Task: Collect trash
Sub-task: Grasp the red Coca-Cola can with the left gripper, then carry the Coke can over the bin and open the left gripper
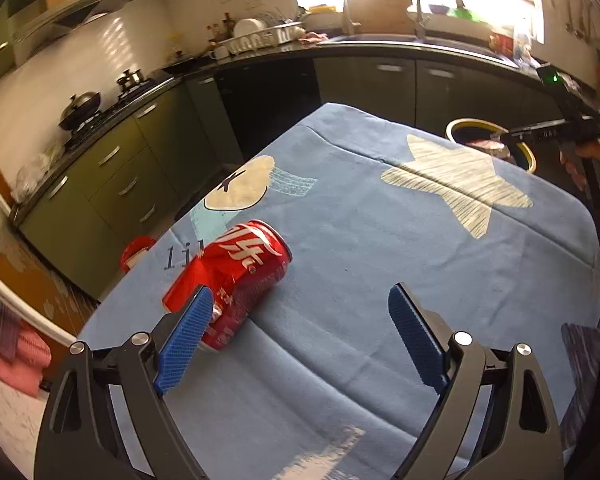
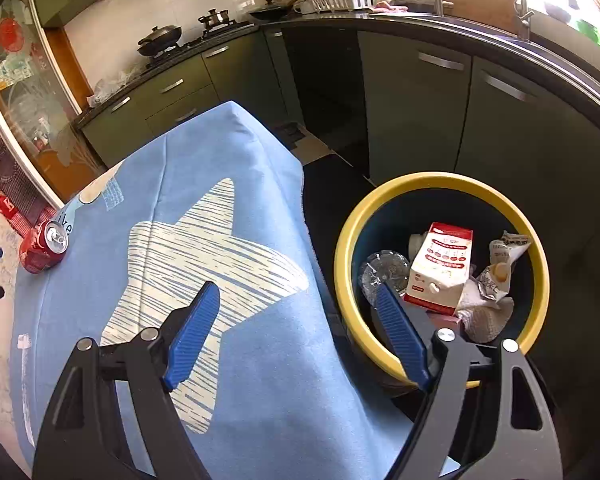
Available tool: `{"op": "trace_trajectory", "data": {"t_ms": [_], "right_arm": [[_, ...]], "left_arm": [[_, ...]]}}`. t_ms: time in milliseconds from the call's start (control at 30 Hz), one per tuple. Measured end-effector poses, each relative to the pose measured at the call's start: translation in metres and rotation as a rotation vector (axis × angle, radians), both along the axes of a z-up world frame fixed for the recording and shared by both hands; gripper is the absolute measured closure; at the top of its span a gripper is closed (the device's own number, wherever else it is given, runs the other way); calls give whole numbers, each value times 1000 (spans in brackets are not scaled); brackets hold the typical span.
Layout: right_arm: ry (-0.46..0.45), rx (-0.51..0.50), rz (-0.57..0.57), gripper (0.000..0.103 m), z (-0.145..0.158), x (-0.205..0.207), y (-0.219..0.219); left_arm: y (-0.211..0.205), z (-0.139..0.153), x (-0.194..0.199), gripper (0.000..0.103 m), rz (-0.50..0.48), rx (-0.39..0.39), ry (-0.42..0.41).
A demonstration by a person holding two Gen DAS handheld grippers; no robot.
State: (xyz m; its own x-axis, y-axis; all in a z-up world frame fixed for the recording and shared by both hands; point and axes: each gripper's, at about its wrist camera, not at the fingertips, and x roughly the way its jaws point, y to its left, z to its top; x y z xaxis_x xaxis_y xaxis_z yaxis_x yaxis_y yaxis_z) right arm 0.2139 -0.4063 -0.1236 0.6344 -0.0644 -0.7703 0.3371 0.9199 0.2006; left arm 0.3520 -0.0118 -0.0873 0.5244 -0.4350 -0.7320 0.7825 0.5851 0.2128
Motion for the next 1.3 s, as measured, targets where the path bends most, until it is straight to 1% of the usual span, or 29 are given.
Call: {"op": "trace_trajectory", "data": {"t_ms": [67, 233, 333, 533, 733, 800, 867, 1033, 1067, 1133, 1233, 1300], "right_arm": [[8, -4, -9, 26, -2, -1, -1], [24, -14, -26, 26, -2, 0, -5], [37, -22, -30, 26, -4, 1, -5], [58, -25, -27, 26, -8, 7, -4], [72, -23, -4, 26, -12, 12, 2], [77, -23, 0, 26, -14, 13, 3], [80, -21, -3, 26, -15, 14, 3], [83, -12, -1, 26, -18, 13, 1], [83, -10, 0, 26, -18, 13, 1], [81, -6, 5, 26, -18, 12, 2], [74, 0, 11, 26, -18, 10, 2], [67, 5, 15, 26, -17, 7, 2]], "left_arm": [[-8, 1, 19, 15, -46, 73, -16], [-21, 1, 63, 14, -98, 180, -13], [-24, -7, 80, 14, -130, 221, 23], [-27, -30, 92, 14, -170, 293, 58], [-33, -49, 102, 15, -171, 320, 78], [-33, -54, 106, 19, -165, 327, 84], [-33, -57, 108, 26, -160, 329, 91], [-32, -68, 108, 35, -150, 342, 89], [-32, -69, 107, 40, -145, 338, 91], [-32, -70, 105, 48, -135, 323, 96], [-31, -68, 99, 48, -109, 276, 124], [-33, -68, 93, 48, -90, 267, 117]]}}
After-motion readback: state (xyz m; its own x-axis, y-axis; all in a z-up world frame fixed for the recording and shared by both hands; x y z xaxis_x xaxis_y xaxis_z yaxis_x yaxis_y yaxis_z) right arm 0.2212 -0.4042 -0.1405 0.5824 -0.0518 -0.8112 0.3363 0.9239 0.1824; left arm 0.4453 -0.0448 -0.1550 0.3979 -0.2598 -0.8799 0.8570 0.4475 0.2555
